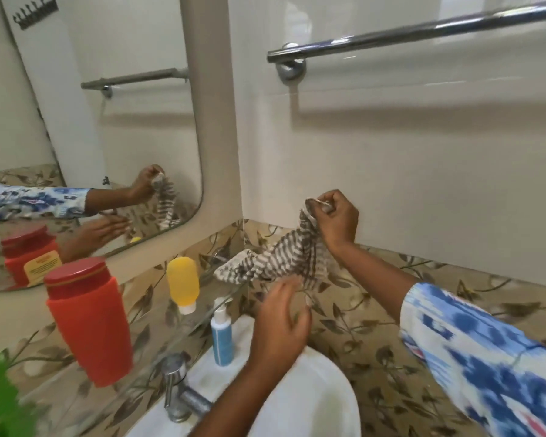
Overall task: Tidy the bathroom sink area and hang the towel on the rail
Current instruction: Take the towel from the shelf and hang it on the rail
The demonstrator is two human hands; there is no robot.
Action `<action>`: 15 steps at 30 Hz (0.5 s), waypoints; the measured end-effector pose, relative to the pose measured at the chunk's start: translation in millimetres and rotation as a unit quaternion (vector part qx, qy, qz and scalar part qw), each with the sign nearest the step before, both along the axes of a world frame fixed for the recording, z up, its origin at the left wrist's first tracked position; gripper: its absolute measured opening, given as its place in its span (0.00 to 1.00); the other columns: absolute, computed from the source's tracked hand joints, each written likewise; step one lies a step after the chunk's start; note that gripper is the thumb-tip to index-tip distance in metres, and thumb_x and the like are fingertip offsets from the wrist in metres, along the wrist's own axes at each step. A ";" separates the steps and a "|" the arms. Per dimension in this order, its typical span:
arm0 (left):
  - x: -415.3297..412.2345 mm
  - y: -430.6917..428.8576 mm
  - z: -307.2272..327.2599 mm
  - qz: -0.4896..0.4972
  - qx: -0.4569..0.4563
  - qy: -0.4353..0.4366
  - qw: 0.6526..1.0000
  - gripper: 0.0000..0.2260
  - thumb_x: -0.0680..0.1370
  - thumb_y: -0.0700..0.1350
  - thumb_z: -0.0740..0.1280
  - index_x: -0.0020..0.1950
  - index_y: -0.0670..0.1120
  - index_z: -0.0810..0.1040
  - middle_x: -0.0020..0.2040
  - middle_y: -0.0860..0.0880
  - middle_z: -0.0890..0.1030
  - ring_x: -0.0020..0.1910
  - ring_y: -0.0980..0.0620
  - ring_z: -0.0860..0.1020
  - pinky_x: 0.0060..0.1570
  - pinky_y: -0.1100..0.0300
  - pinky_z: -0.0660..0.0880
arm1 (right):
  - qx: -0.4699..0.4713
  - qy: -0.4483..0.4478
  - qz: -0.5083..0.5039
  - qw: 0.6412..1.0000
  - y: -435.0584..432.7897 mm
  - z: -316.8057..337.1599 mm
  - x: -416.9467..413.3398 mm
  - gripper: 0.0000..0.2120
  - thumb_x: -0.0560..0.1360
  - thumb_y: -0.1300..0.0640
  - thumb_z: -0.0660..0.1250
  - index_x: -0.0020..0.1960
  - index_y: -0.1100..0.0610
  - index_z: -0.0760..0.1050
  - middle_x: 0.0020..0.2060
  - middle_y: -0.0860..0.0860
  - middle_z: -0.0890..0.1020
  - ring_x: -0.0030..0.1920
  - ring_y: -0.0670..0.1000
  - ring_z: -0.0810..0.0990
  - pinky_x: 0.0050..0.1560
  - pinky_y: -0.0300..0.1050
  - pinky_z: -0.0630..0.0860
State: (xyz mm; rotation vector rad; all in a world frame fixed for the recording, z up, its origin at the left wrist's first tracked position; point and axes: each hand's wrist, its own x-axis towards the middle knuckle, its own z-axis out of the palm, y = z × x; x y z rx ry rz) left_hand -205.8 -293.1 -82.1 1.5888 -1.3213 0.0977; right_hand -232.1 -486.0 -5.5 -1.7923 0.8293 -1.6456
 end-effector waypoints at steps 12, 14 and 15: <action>-30.2 -124.9 132.9 0.020 -0.055 0.107 0.993 0.11 0.73 0.49 0.69 0.47 0.44 0.74 0.42 0.49 0.77 0.41 0.47 0.76 0.39 0.56 0.71 | -0.187 0.186 0.003 0.965 0.5 107.5 -91.8 0.10 0.63 0.53 0.77 0.34 0.54 0.76 0.29 0.47 0.78 0.32 0.47 0.77 0.34 0.39 0.69; -35.2 -133.2 138.0 0.025 -0.060 0.119 0.991 0.08 0.75 0.47 0.66 0.45 0.42 0.75 0.41 0.49 0.78 0.41 0.45 0.77 0.38 0.56 0.71 | -0.200 0.188 -0.013 0.961 -5.2 112.4 -102.8 0.10 0.64 0.55 0.77 0.36 0.57 0.77 0.32 0.50 0.79 0.34 0.48 0.76 0.35 0.39 0.68; -36.9 -136.2 139.8 0.024 -0.056 0.120 0.991 0.07 0.75 0.46 0.66 0.44 0.43 0.76 0.41 0.49 0.78 0.41 0.46 0.77 0.38 0.57 0.71 | -0.207 0.187 -0.025 0.960 -8.0 114.0 -109.1 0.10 0.64 0.56 0.77 0.37 0.58 0.77 0.34 0.52 0.80 0.35 0.49 0.76 0.36 0.40 0.68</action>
